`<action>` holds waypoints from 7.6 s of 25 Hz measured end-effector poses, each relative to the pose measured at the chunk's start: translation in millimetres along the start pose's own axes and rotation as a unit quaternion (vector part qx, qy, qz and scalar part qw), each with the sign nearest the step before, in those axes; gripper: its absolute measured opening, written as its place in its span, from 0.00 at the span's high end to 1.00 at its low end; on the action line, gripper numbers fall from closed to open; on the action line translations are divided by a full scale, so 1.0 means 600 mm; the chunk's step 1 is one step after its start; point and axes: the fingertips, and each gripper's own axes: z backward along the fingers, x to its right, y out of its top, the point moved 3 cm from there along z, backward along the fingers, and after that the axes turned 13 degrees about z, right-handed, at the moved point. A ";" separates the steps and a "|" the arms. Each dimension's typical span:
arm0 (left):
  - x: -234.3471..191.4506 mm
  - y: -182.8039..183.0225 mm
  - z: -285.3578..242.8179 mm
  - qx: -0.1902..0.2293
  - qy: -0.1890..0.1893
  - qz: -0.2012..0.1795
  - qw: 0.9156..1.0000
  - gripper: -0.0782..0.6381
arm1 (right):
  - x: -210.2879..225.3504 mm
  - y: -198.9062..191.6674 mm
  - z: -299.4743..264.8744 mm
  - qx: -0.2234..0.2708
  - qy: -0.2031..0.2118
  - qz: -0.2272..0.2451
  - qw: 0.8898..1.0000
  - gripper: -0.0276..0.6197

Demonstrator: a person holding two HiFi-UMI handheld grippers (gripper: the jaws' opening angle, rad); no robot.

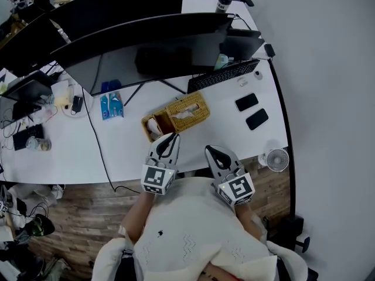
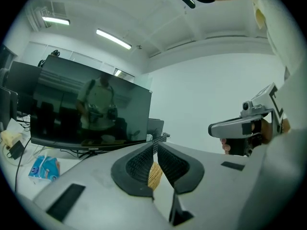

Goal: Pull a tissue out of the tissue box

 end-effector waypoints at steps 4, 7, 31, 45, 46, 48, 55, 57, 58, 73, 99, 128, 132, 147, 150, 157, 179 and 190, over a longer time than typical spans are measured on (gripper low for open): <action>-0.012 -0.008 -0.017 -0.010 0.001 -0.002 1.000 0.87 | 0.005 -0.005 -0.007 -0.009 -0.002 -0.002 1.000 0.96; -0.025 -0.022 -0.027 -0.021 0.007 -0.005 1.000 0.86 | 0.005 -0.013 -0.012 -0.018 0.000 -0.002 1.000 0.96; -0.133 -0.128 -0.146 -0.139 0.047 -0.032 0.989 0.65 | 0.007 -0.058 -0.057 -0.065 0.014 -0.021 0.998 0.96; -0.138 -0.178 -0.203 -0.180 0.076 -0.030 0.980 0.67 | 0.002 -0.096 -0.064 -0.095 0.011 -0.032 0.995 0.96; -0.138 -0.181 -0.202 -0.183 0.082 -0.028 0.979 0.73 | 0.003 -0.097 -0.064 -0.097 0.010 -0.033 0.995 0.96; -0.138 -0.186 -0.201 -0.185 0.090 -0.028 0.978 0.77 | 0.004 -0.100 -0.064 -0.098 0.008 -0.036 0.995 0.96; -0.135 -0.195 -0.202 -0.192 0.100 -0.011 0.976 0.84 | 0.011 -0.109 -0.065 -0.101 0.015 -0.041 0.994 0.96; -0.136 -0.195 -0.203 -0.193 0.105 -0.009 0.976 0.84 | 0.015 -0.112 -0.068 -0.101 0.019 -0.041 0.994 0.96; -0.137 -0.195 -0.204 -0.192 0.110 -0.011 0.975 0.84 | 0.017 -0.115 -0.069 -0.103 0.022 -0.041 0.994 0.96; -0.118 -0.198 -0.216 -0.187 0.188 0.021 0.964 0.86 | 0.087 -0.122 -0.087 -0.098 0.109 -0.012 0.989 0.96; -0.088 -0.180 -0.208 -0.153 0.273 0.040 0.949 0.86 | 0.146 -0.128 -0.100 -0.061 0.211 0.032 0.975 0.96; -0.051 -0.169 -0.183 -0.149 0.263 0.028 0.953 0.86 | 0.134 -0.106 -0.076 -0.049 0.204 0.054 0.976 0.96; -0.048 -0.167 -0.175 -0.147 0.260 0.031 0.954 0.86 | 0.130 -0.102 -0.072 -0.046 0.199 0.057 0.977 0.96; -0.036 -0.161 -0.148 -0.144 0.249 0.038 0.957 0.86 | 0.115 -0.090 -0.061 -0.040 0.187 0.069 0.979 0.96; -0.033 -0.159 -0.143 -0.142 0.246 0.036 0.958 0.86 | 0.111 -0.087 -0.061 -0.038 0.187 0.075 0.979 0.96; -0.032 -0.155 -0.135 -0.140 0.241 0.036 0.960 0.86 | 0.104 -0.081 -0.063 -0.034 0.184 0.089 0.978 0.96; -0.018 -0.144 -0.095 -0.121 0.230 0.054 0.964 0.86 | 0.101 -0.071 -0.056 -0.045 0.160 0.099 0.981 0.96; -0.007 -0.126 -0.076 -0.107 0.216 0.063 0.968 0.86 | 0.107 -0.080 -0.051 -0.051 0.151 0.081 0.984 0.96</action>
